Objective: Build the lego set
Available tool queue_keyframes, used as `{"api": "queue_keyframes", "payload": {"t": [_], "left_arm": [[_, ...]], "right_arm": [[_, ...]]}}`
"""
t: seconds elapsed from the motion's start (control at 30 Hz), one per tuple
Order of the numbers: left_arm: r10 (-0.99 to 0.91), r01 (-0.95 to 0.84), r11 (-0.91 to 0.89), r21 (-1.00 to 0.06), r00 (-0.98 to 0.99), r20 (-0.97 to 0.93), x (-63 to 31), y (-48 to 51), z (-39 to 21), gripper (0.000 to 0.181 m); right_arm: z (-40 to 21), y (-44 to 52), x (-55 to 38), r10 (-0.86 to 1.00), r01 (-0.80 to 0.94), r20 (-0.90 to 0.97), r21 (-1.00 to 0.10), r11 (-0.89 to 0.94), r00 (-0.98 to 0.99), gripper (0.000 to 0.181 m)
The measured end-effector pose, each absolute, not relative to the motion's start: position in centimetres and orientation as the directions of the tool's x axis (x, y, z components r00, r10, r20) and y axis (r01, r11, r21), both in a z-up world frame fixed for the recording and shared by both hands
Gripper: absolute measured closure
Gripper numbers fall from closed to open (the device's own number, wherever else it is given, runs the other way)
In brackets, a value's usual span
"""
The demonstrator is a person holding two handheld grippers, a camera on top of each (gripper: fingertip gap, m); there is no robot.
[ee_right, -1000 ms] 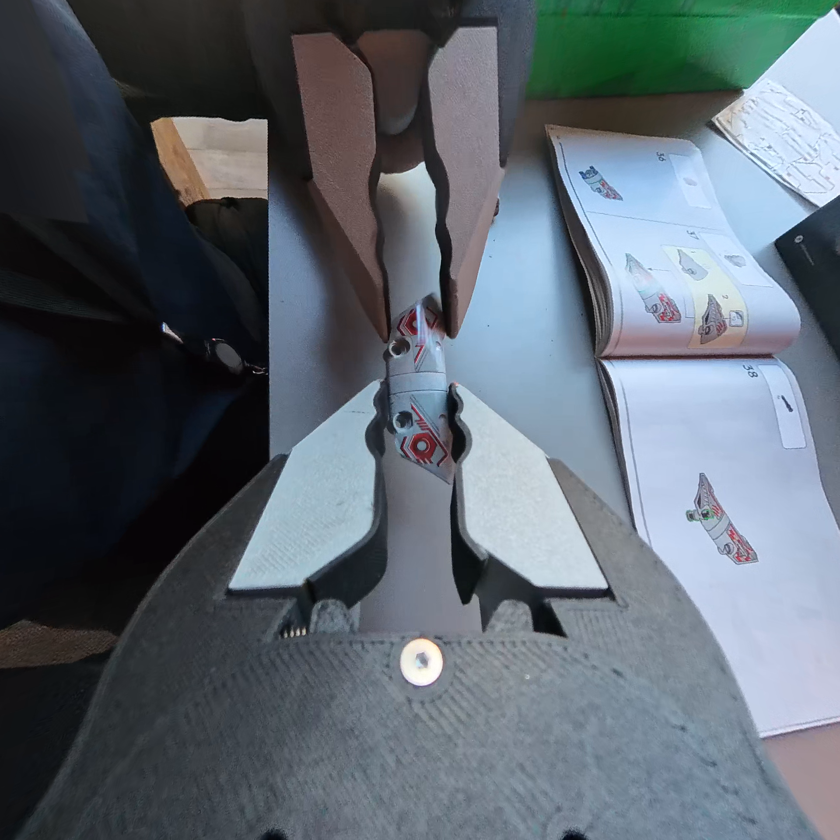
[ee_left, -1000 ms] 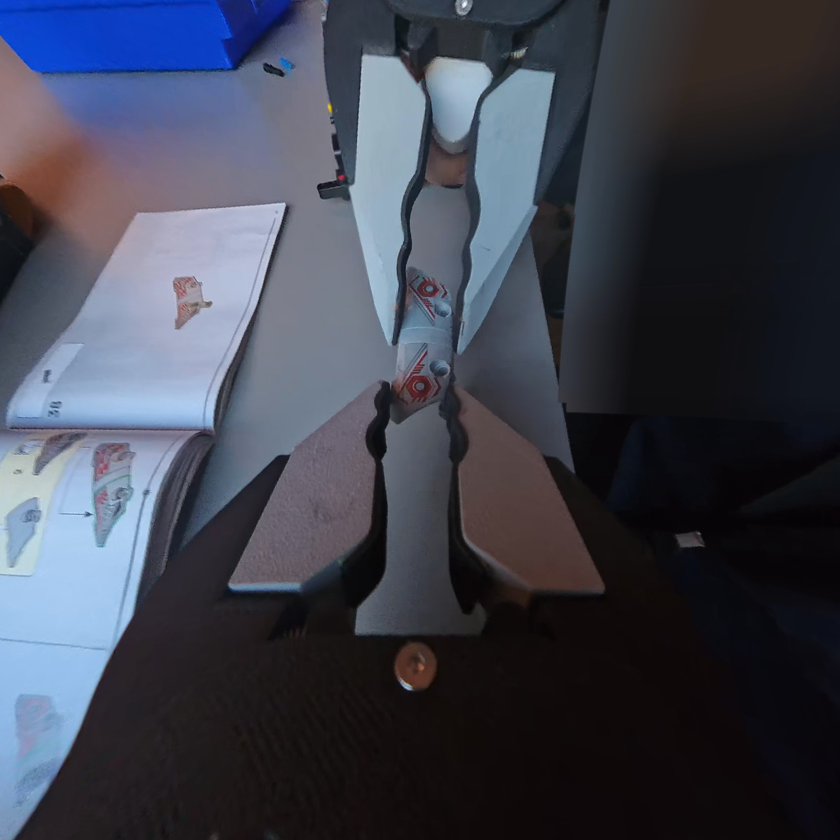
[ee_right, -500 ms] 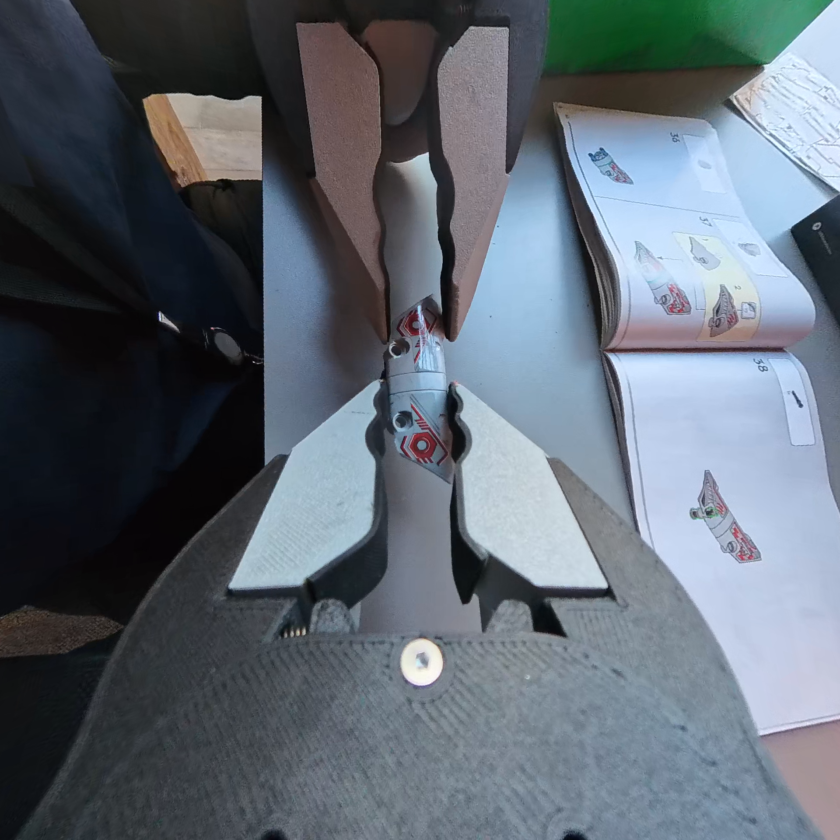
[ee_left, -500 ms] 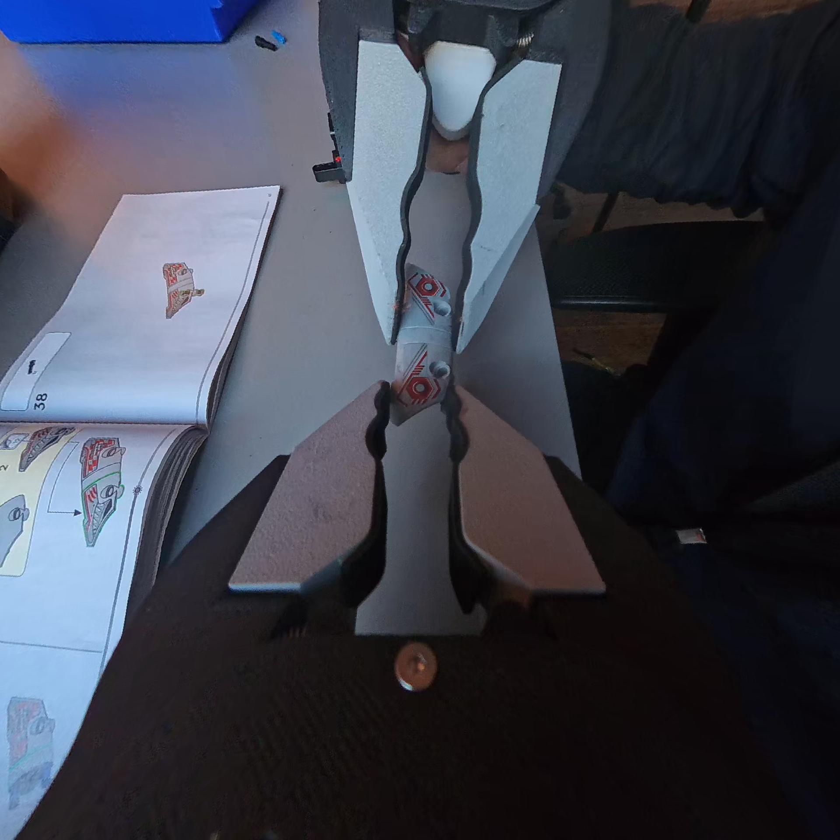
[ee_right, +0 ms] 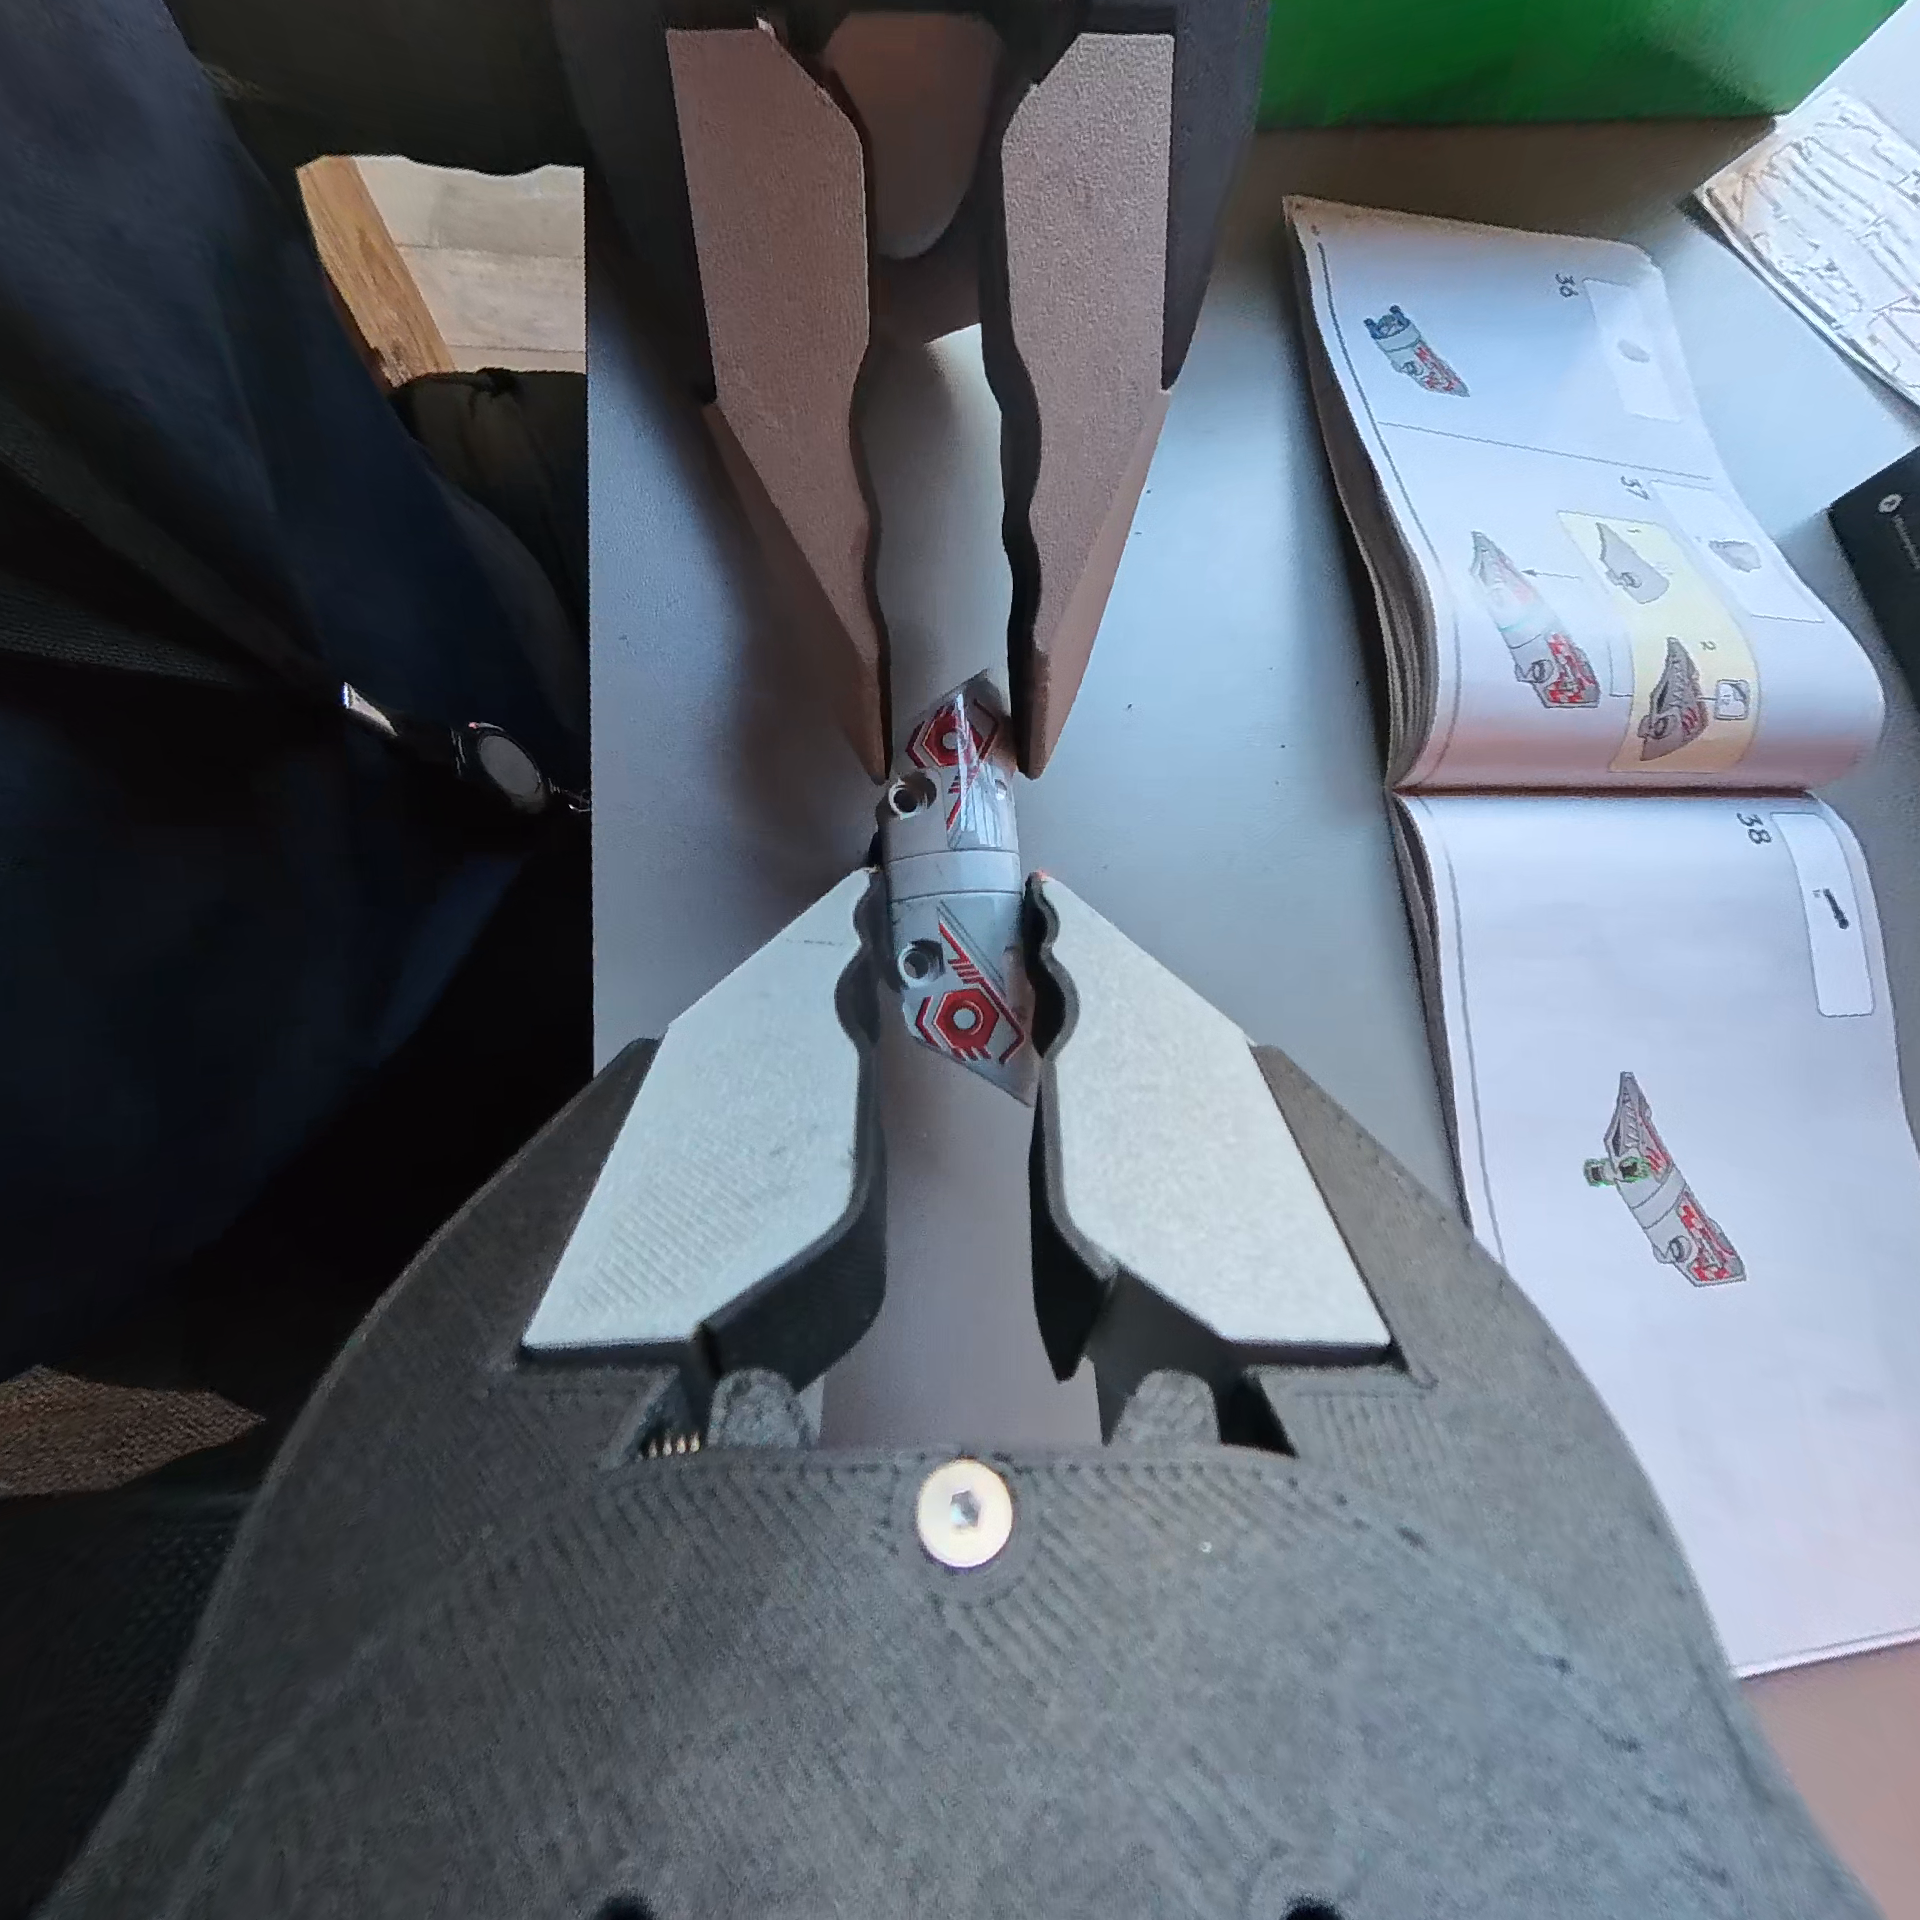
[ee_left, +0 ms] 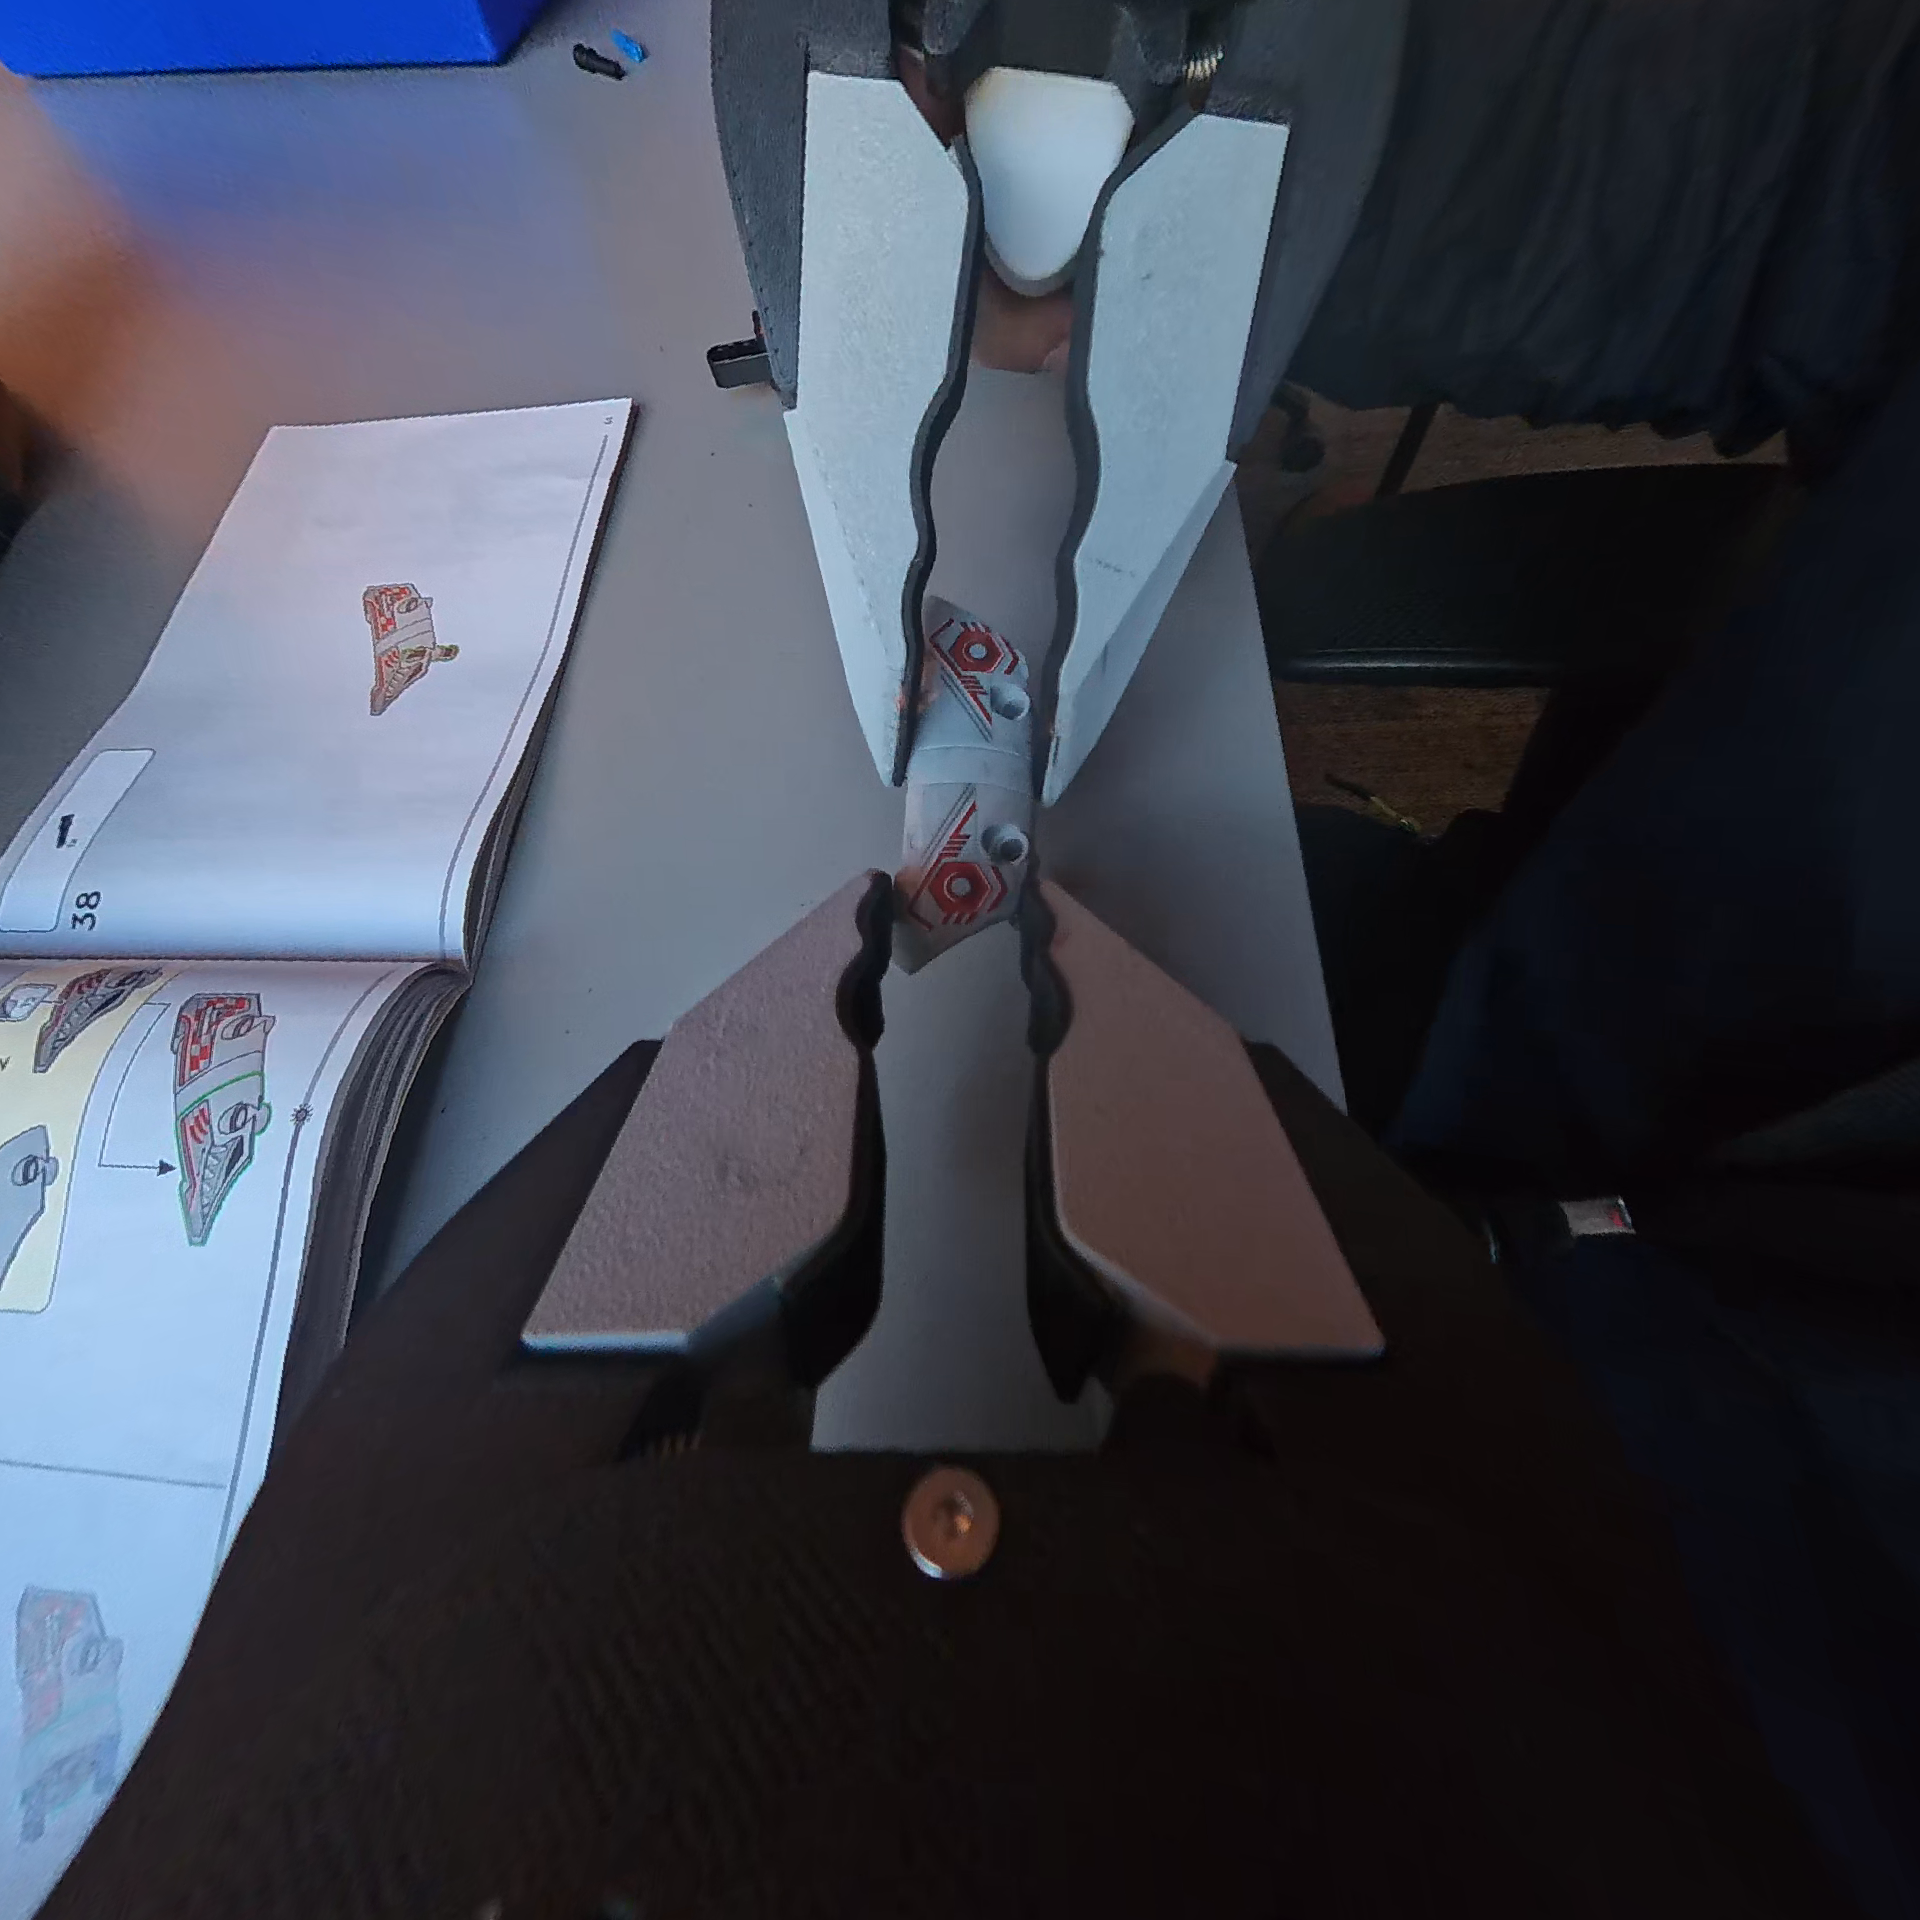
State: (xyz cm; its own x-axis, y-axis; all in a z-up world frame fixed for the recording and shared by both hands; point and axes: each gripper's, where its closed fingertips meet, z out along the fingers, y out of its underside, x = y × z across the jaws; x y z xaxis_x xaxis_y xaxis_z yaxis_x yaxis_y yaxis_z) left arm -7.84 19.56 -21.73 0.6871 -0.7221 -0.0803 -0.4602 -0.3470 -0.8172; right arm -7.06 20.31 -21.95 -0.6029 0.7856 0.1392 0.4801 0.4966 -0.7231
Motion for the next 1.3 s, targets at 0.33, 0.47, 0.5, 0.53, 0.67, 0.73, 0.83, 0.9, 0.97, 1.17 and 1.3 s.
{"api": "queue_keyframes", "payload": {"t": [0.33, 0.47, 0.5, 0.53, 0.67, 0.73, 0.83, 0.9, 0.97, 1.17, 1.3], "left_arm": [[-0.725, -0.466, -0.337, -0.818, 0.683, -0.09, -7.82, 19.48, -21.75, 0.16], [-0.73, -0.468, -0.329, -0.82, 0.677, -0.095, -7.65, 19.45, -21.74, 0.16], [-0.728, -0.47, -0.327, -0.82, 0.679, -0.099, -7.69, 19.5, -21.73, 0.16], [-0.723, -0.473, -0.325, -0.819, 0.682, -0.107, -7.8, 19.61, -21.71, 0.16], [-0.724, -0.47, -0.327, -0.82, 0.682, -0.103, -7.86, 19.59, -21.74, 0.16], [-0.724, -0.474, -0.322, -0.82, 0.682, -0.11, -7.88, 19.6, -21.73, 0.16], [-0.725, -0.478, -0.312, -0.821, 0.679, -0.119, -7.84, 19.6, -21.69, 0.16], [-0.724, -0.484, -0.301, -0.822, 0.677, -0.133, -7.81, 19.62, -21.64, 0.16], [-0.724, -0.489, -0.296, -0.82, 0.675, -0.142, -7.82, 19.61, -21.65, 0.16], [-0.728, -0.494, -0.312, -0.811, 0.674, -0.13, -8.03, 19.51, -22.01, 0.16], [-0.729, -0.493, -0.312, -0.812, 0.673, -0.128, -8.0, 19.5, -22.0, 0.16]], "right_arm": [[-21.99, 20.23, -7.04, 0.783, 0.476, 0.15, -0.72, 0.505, -0.604, 0.158], [-22.09, 20.2, -6.87, 0.779, 0.476, 0.148, -0.718, 0.508, -0.61, 0.158], [-22.1, 20.22, -6.86, 0.779, 0.474, 0.151, -0.718, 0.51, -0.609, 0.158], [-22.1, 20.3, -6.93, 0.78, 0.472, 0.162, -0.717, 0.514, -0.604, 0.158], [-22.07, 20.34, -7.05, 0.779, 0.469, 0.176, -0.711, 0.523, -0.603, 0.158], [-22.1, 20.34, -7.07, 0.777, 0.464, 0.174, -0.716, 0.522, -0.605, 0.158], [-22.24, 20.32, -7.04, 0.775, 0.46, 0.184, -0.714, 0.528, -0.604, 0.158], [-22.44, 20.33, -7.04, 0.773, 0.461, 0.198, -0.704, 0.54, -0.603, 0.158], [-22.43, 20.34, -7.05, 0.772, 0.459, 0.21, -0.699, 0.548, -0.6, 0.158], [-21.8, 20.26, -7.17, 0.761, 0.451, 0.249, -0.68, 0.578, -0.599, 0.158], [-21.92, 20.27, -7.13, 0.752, 0.448, 0.259, -0.67, 0.592, -0.606, 0.158]]}}
